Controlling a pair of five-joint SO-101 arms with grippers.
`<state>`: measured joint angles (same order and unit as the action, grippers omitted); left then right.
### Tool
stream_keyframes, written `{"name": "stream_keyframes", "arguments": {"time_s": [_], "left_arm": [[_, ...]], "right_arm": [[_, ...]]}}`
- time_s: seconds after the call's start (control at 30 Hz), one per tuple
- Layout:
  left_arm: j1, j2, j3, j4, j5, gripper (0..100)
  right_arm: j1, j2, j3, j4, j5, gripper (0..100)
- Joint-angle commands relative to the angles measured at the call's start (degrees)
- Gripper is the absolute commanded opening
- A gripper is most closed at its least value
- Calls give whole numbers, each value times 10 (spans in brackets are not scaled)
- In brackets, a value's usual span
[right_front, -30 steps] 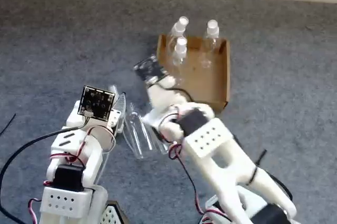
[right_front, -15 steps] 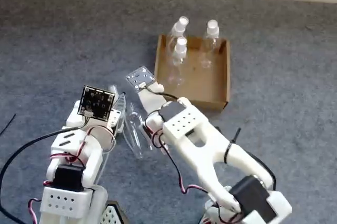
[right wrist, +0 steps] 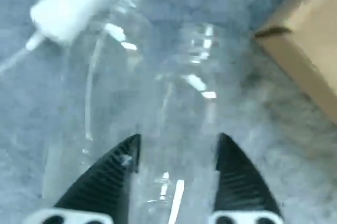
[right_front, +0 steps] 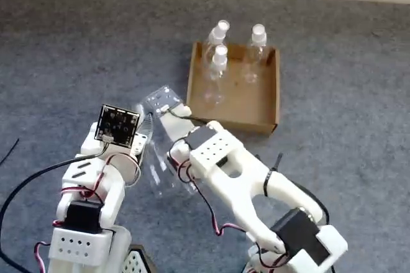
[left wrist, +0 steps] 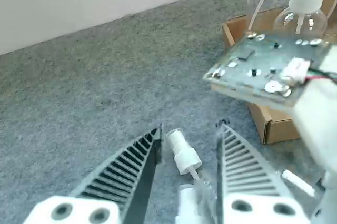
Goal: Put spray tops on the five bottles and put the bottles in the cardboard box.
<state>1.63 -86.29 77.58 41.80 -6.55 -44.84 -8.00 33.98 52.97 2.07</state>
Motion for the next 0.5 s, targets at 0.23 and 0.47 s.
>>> {"name": "stream_keyframes", "arguments": {"time_s": [0.23,0.47], "left_arm": [[-7,-2,-4,-12,-4,155],[-7,-1,-5,-12,-4,155]], "right_arm": [[29,-247,5,237,36,4],[378,-305,-115,376,240,4]]}}
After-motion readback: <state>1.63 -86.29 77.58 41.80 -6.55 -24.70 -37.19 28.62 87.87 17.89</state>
